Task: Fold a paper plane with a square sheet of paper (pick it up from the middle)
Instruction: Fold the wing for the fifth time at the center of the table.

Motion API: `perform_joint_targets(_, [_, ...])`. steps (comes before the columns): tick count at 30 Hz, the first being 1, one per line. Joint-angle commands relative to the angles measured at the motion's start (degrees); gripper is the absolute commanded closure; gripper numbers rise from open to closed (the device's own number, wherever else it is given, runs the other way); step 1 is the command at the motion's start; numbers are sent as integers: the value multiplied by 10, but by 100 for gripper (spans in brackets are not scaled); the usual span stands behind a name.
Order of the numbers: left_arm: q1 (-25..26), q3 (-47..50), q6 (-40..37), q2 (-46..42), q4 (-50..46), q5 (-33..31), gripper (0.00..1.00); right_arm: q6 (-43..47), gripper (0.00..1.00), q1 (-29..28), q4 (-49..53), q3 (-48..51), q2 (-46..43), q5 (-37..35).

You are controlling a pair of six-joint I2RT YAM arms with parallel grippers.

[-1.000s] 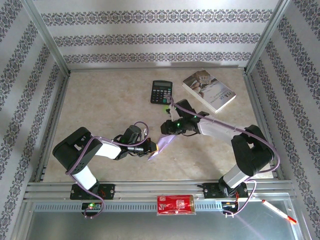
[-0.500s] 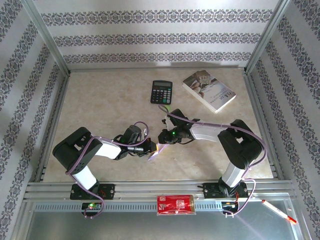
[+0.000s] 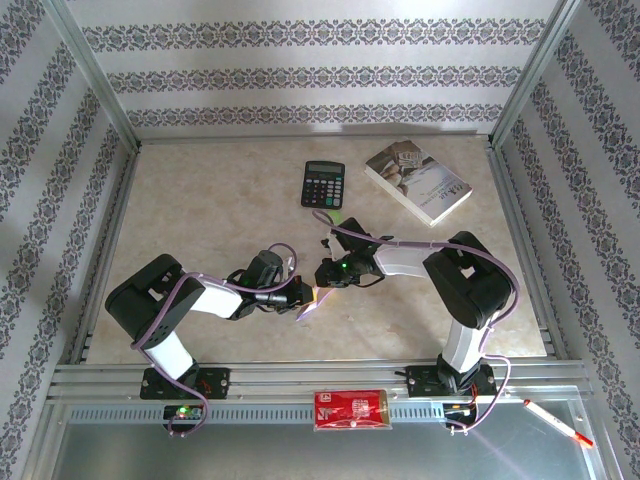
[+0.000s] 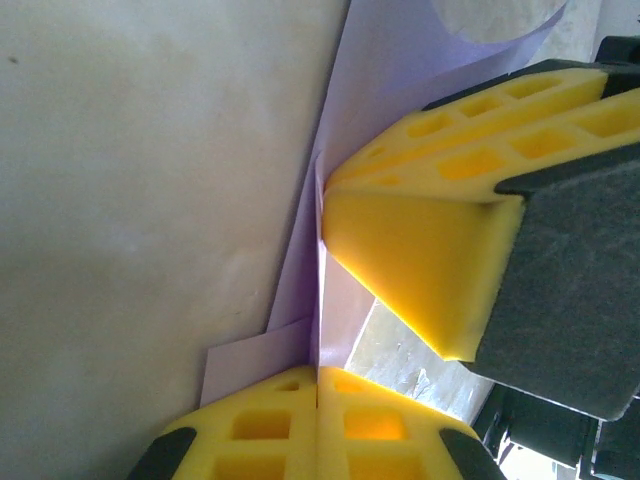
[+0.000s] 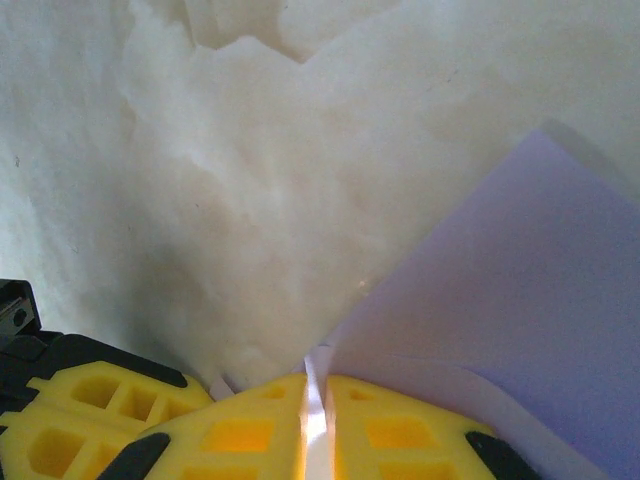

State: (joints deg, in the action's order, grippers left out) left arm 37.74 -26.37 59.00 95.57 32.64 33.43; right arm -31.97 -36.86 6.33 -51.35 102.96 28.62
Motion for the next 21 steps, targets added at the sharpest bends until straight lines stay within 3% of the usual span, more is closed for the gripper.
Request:
perform_joint_targets(1, [-7,12,-4,9,-23,-13,94,19,85,9,4,1,15,-20])
perform_joint_targets(12, [-7,-3,-35,-53,-101,-26,76,36,85,13,16,15,18,-24])
perform_joint_targets(21, [-6,-33,-112,-185,-277,-77,61,44,86,14,18,14,22,-20])
